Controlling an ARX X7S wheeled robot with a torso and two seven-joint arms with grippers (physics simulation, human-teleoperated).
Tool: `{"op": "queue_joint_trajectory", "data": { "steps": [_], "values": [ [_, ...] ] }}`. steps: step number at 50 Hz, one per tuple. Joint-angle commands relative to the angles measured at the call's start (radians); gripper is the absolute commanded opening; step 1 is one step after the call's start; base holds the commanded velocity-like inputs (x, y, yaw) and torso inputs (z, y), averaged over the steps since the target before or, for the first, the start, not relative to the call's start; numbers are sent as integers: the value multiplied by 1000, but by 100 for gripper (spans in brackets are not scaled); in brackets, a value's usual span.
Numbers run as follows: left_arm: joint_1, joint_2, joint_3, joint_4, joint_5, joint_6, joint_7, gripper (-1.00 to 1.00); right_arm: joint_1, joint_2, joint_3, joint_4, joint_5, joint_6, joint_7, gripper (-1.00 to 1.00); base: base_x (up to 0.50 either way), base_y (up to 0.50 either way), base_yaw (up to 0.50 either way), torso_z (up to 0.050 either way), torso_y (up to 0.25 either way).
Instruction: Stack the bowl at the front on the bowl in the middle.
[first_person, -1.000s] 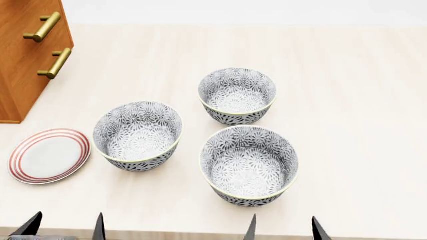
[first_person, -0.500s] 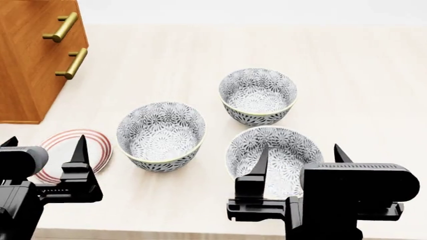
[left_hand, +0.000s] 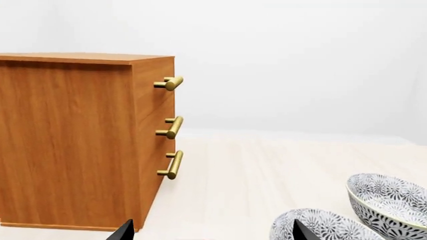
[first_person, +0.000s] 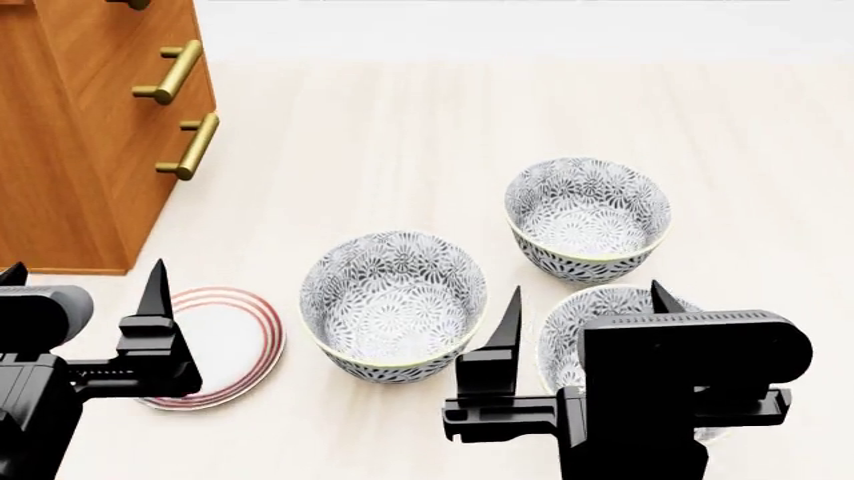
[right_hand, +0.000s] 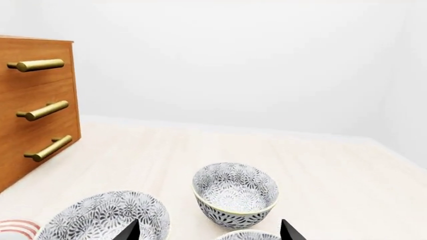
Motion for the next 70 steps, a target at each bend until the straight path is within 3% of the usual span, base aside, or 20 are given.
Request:
{"op": "queue_joint_trajectory", "data": {
  "steps": [1,32,43,46,48,50,52,56,65,66,68,70],
  "values": [
    [8,-9,9,-5,-9,22,-12,100,5,12,-20,17,3,-8,-4,100,500,0,0,0,0],
    [5,-35,31,-9,-34,44,-28,100,13,28,-49,14,-8,-38,23,100,500,0,0,0,0],
    [10,-38,31,-4,-48,37,-38,100,71,-31,76,7,46,97,74,100,45,0,0,0,1],
    [10,-40,32,-3,-50,36,-42,100,156,-52,177,-54,110,248,68,100,0,0,0,0,0],
    [6,-40,32,-2,-53,31,-44,100,290,-65,293,-70,174,448,44,100,0,0,0,0,0],
    [3,-40,29,-4,-57,28,-45,100,389,-24,316,-54,181,556,57,100,0,0,0,0,0],
    [1,-40,31,-9,-57,30,-48,100,436,18,356,6,317,566,135,100,0,0,0,0,0],
    [0,-43,39,-11,-57,29,-52,100,534,116,463,263,844,564,499,100,0,0,0,0,0],
    [-16,-49,32,-15,-72,20,-53,100,628,178,523,519,933,540,579,100,0,0,0,0,0],
    [-17,-50,33,-13,-74,18,-54,100,621,216,468,515,894,511,547,100,0,0,0,0,0],
    [-16,-51,37,-13,-74,20,-55,100,643,189,552,632,982,559,612,100,0,0,0,0,0],
    [-19,-52,40,-16,-73,20,-57,100,657,203,552,694,1012,554,646,100,0,0,0,0,0]
  ]
}}
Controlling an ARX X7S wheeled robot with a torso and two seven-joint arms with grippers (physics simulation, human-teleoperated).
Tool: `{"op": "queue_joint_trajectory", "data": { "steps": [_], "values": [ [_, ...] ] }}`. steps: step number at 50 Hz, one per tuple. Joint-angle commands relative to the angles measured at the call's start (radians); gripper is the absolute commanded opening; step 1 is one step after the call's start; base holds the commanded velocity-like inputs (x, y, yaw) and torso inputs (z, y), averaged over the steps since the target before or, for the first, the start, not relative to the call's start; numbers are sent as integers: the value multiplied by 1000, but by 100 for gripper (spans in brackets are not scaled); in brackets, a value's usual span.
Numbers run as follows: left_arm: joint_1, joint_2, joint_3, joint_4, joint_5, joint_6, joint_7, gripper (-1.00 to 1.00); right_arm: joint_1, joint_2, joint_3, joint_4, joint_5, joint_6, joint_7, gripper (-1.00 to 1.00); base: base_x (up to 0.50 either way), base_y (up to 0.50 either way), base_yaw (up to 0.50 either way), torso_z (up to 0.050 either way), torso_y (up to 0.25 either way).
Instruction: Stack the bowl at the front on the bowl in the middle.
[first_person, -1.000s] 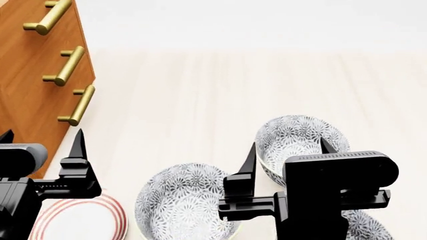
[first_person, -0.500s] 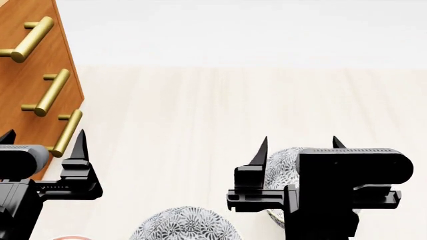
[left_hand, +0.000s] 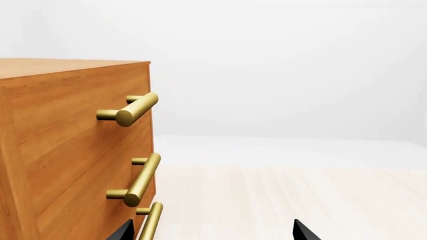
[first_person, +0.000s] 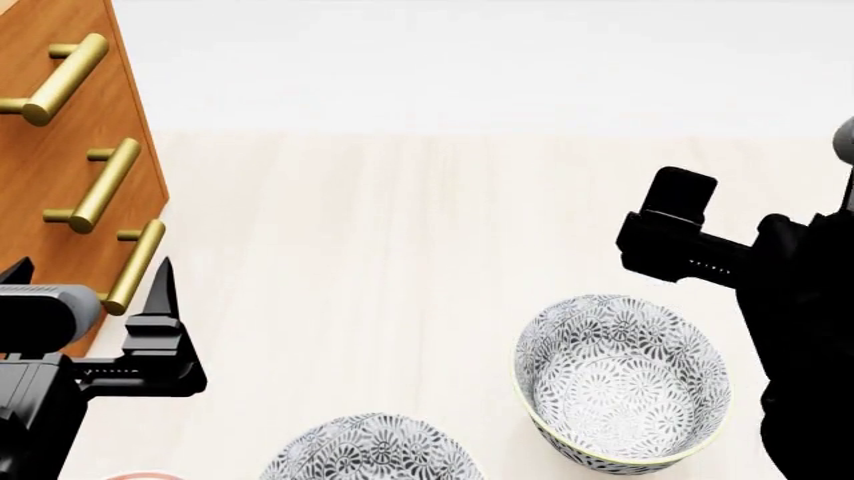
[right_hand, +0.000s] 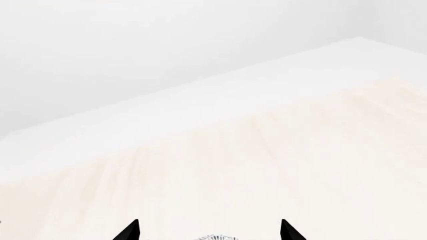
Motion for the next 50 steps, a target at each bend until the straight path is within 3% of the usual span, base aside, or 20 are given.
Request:
{"op": "queue_joint_trajectory", "data": {
  "steps": [1,9,19,20,24,25,26,50],
  "values": [
    [-12,-6,7,-7,-9,-4,-7,100,128,74,107,318,255,51,179,100,0,0,0,0,0],
    [-13,-12,15,-16,-12,5,-8,100,123,114,67,437,235,7,173,100,0,0,0,0,0],
    [-14,-15,27,-41,-12,18,-13,100,41,145,123,488,274,11,209,100,0,0,0,0,0],
    [-10,-17,33,-44,-8,22,-15,100,-29,158,109,513,233,-51,128,100,0,0,0,0,0],
    [-12,-19,31,-44,-12,21,-16,100,-73,164,84,543,199,-106,53,100,0,0,0,0,0],
    [-10,-28,40,-35,-9,23,-13,100,-133,163,-27,690,94,-236,-97,100,0,0,0,0,0],
    [-10,-29,40,-38,-9,25,-13,100,-128,166,-40,707,83,-247,-177,100,0,0,0,0,0],
    [-3,-41,49,-54,-16,45,-24,100,-115,154,-142,835,12,-328,-313,100,0,0,0,0,0]
  ]
}}
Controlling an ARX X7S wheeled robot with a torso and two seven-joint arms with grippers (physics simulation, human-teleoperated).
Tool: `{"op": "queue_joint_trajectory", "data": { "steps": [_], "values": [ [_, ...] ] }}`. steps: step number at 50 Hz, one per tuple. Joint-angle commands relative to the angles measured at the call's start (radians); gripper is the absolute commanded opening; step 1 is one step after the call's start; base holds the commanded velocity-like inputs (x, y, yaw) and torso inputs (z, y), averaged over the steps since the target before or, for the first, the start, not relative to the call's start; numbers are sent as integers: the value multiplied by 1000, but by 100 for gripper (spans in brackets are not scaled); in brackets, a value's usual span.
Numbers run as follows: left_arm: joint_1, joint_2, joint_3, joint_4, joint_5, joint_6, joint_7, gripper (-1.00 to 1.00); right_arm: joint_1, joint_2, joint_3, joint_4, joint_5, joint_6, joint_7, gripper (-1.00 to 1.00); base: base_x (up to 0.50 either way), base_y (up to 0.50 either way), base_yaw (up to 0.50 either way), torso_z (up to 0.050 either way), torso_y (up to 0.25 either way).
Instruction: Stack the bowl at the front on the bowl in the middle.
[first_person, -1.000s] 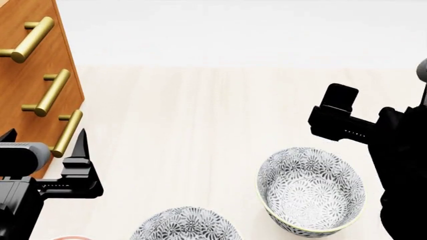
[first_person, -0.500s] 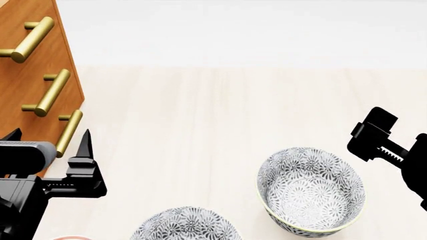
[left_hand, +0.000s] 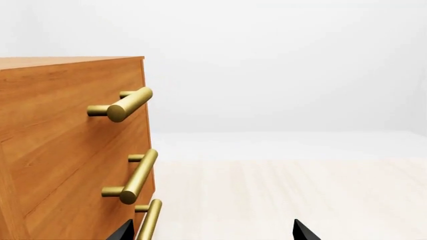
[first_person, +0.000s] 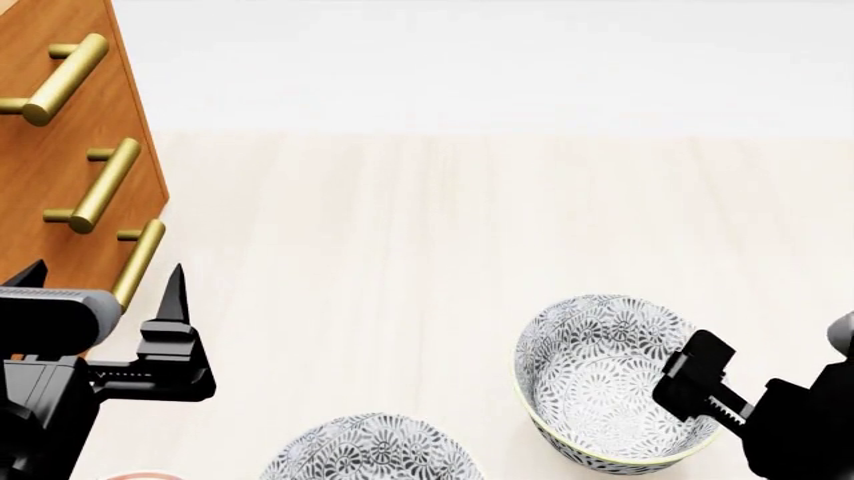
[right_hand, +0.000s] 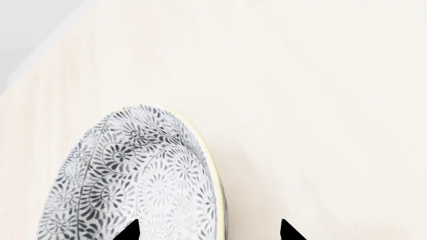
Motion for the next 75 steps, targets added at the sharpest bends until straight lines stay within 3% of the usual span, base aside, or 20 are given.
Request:
{"op": "queue_joint_trajectory", "data": {
  "steps": [1,25,26,47,56,67,75],
  "values": [
    [1,-6,5,-5,-5,6,-5,100,-3,-1,-49,70,-36,-47,-76,100,0,0,0,0,0],
    [2,-17,19,-10,-13,18,-15,100,4,-1,-105,125,-59,-63,-141,100,0,0,0,0,0],
    [1,-18,18,-10,-13,18,-16,100,2,-1,-108,117,-64,-65,-134,-100,0,0,0,0,0],
    [4,-25,26,-16,-20,28,-27,100,7,0,-102,90,-40,-38,-116,-100,0,0,0,0,0],
    [-2,-28,26,-11,-28,23,-31,100,121,-9,3,-111,121,176,128,-100,0,0,0,0,0],
    [-4,-30,29,-14,-33,25,-37,100,202,-27,64,-174,244,302,304,-100,0,0,0,0,0],
    [-1,-33,26,-12,-39,26,-41,100,234,-16,34,-195,516,341,562,-100,0,0,0,0,0]
  ]
}}
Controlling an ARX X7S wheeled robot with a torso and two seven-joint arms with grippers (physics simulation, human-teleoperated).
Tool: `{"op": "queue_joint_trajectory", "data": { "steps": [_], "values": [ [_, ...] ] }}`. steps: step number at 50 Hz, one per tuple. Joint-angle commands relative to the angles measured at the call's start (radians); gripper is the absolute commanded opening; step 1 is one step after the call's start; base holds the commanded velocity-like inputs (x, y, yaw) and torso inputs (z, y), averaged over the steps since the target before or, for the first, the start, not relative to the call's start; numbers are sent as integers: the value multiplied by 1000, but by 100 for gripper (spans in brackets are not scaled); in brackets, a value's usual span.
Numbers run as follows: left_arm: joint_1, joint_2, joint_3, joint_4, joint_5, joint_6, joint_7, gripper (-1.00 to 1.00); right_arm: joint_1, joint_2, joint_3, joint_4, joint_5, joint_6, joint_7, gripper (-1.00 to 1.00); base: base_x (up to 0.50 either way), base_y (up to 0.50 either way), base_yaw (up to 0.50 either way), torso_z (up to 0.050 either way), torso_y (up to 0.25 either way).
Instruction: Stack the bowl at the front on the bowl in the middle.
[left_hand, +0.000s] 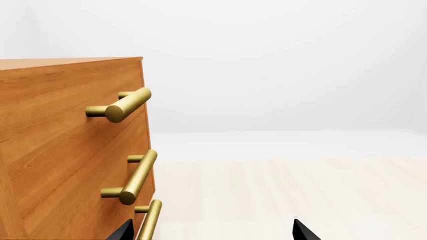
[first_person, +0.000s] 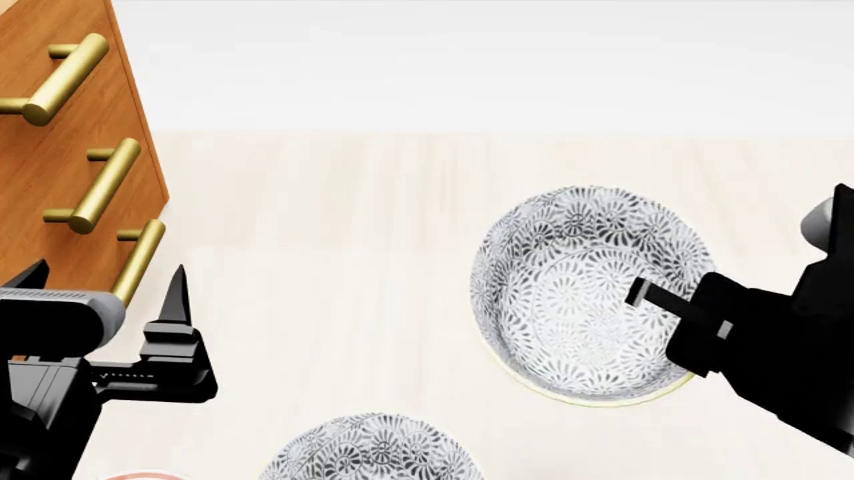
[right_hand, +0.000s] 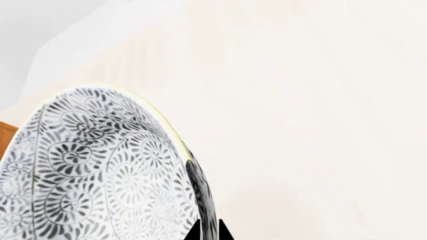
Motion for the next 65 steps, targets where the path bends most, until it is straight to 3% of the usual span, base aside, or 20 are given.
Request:
{"op": "queue_joint_trajectory", "data": {
  "steps": [1,11,25,41,65],
  "values": [
    [1,-4,1,-2,-5,3,-6,100,63,9,-10,-57,308,74,294,-100,0,0,0,0,0],
    [1,-6,2,-10,-9,7,-11,100,61,22,-189,-153,758,20,634,-100,0,0,0,0,0],
    [-18,-7,3,-29,-13,12,-19,100,63,74,-372,-328,1033,-121,779,-100,0,0,0,0,1],
    [-37,-8,-10,-24,-30,2,-32,100,-35,104,-463,-496,1101,-199,763,-100,0,0,0,0,0],
    [-29,-17,4,-23,-38,13,-41,100,-83,50,-511,-465,980,-153,636,-100,0,0,0,0,0]
  ]
}}
